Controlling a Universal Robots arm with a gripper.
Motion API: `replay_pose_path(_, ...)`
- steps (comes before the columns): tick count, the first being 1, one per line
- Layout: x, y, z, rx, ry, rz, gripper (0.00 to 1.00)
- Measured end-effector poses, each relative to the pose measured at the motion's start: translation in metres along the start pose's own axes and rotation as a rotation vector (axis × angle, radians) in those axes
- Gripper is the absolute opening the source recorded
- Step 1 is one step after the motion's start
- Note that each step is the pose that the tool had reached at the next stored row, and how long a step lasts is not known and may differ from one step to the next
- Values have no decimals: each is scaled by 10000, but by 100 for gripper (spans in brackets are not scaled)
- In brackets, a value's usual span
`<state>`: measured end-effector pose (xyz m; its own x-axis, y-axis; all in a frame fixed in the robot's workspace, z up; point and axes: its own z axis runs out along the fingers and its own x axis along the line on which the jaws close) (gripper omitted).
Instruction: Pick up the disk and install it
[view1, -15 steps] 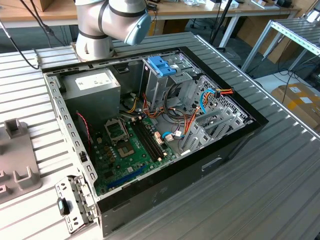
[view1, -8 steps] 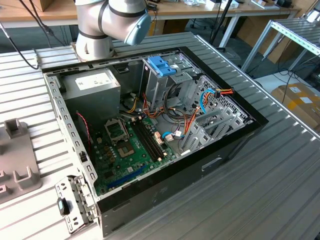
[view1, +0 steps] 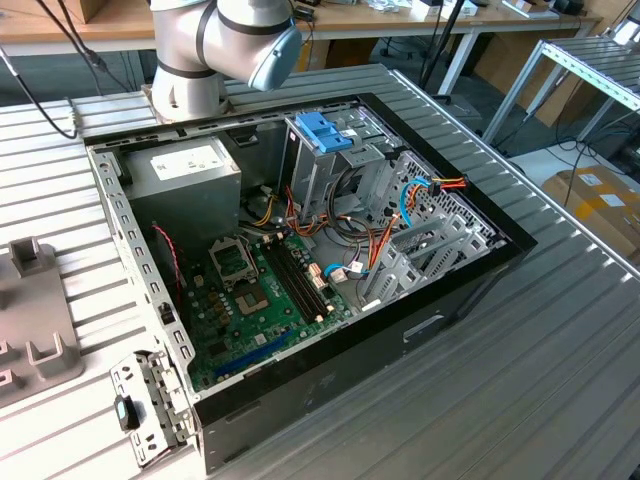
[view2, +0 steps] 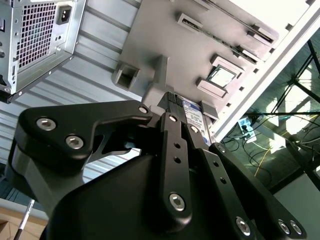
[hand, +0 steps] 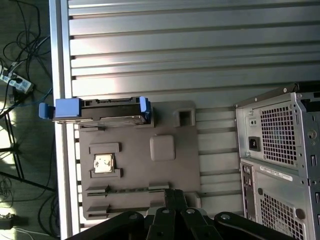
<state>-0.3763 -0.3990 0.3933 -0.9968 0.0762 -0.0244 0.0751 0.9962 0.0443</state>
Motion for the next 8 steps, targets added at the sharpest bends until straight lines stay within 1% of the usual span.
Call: replay_pose_path(8,25,-2,-1,0,0,0,11)
